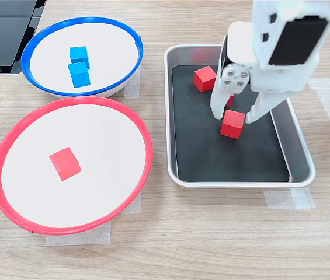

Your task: Resolve any anomalies and move all blocks to matching dishes

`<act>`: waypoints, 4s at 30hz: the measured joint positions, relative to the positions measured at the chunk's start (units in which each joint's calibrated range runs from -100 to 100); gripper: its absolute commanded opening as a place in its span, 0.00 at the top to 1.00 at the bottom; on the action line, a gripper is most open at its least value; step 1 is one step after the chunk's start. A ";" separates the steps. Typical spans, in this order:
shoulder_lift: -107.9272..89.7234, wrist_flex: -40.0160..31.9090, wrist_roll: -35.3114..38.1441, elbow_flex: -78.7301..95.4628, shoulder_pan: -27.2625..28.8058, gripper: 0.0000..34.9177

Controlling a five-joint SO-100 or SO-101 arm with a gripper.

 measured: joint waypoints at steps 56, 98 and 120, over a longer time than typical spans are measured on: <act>9.04 7.10 20.02 -31.58 0.09 0.65; 10.66 4.81 12.41 -10.16 16.55 0.62; 9.97 6.85 12.06 -38.02 -4.16 1.00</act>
